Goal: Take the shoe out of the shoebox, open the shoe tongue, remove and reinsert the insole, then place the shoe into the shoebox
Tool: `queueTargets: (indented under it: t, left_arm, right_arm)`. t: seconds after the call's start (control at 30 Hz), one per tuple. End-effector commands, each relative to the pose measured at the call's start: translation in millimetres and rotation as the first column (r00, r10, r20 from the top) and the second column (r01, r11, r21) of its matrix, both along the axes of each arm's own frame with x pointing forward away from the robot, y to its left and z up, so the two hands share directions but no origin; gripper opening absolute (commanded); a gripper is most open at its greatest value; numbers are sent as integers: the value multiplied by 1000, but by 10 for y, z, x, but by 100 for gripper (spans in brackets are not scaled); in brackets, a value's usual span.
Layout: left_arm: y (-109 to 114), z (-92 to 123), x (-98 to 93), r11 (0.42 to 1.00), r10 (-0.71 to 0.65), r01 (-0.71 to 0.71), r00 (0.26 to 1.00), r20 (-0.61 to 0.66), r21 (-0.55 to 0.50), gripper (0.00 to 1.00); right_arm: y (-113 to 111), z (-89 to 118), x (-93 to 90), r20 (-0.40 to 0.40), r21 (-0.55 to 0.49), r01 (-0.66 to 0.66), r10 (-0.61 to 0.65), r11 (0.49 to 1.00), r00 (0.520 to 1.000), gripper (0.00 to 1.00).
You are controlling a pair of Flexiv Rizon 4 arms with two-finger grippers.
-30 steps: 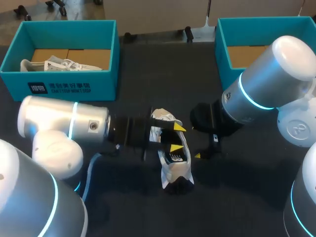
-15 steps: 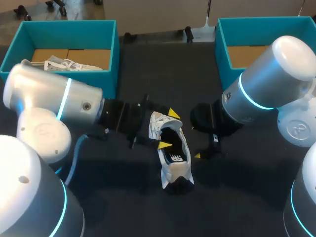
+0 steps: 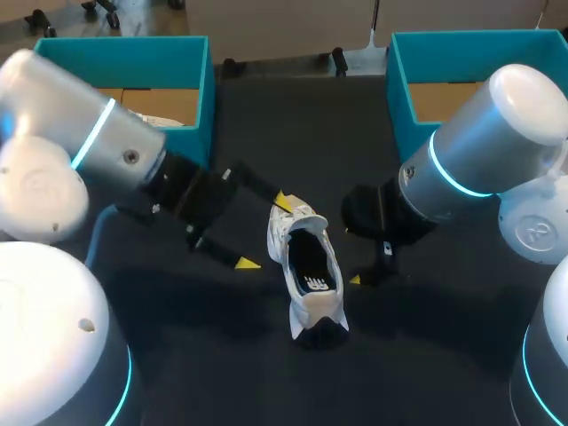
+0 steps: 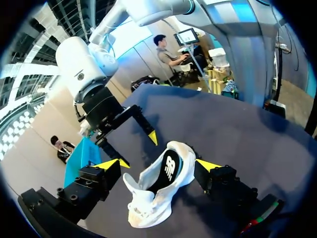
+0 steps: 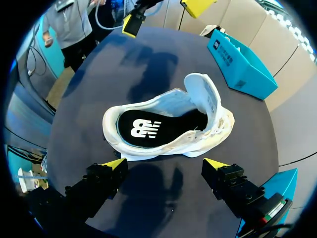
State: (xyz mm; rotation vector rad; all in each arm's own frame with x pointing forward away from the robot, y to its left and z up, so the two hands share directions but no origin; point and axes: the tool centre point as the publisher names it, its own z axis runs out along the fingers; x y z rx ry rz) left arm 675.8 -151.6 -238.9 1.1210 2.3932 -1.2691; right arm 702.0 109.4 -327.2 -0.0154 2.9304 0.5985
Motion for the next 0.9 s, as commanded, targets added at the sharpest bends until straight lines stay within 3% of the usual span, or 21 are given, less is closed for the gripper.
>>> queueTargets:
  t: [0.03, 0.73, 0.9]
  left_arm:
    - [42, 62, 6, 998, -36, 36, 999, -21, 45, 100]
    - [42, 62, 6, 998, -36, 36, 999, -21, 45, 100]
    - [42, 62, 6, 998, -36, 36, 999, -21, 45, 100]
  right_arm:
    - [-5, -12, -7, 1, 3, -2, 2, 1000, 1000, 100]
    - [-5, -12, -7, 1, 3, -2, 2, 1000, 1000, 100]
    - [-176, 86, 38, 32, 30, 14, -15, 999, 999, 100]
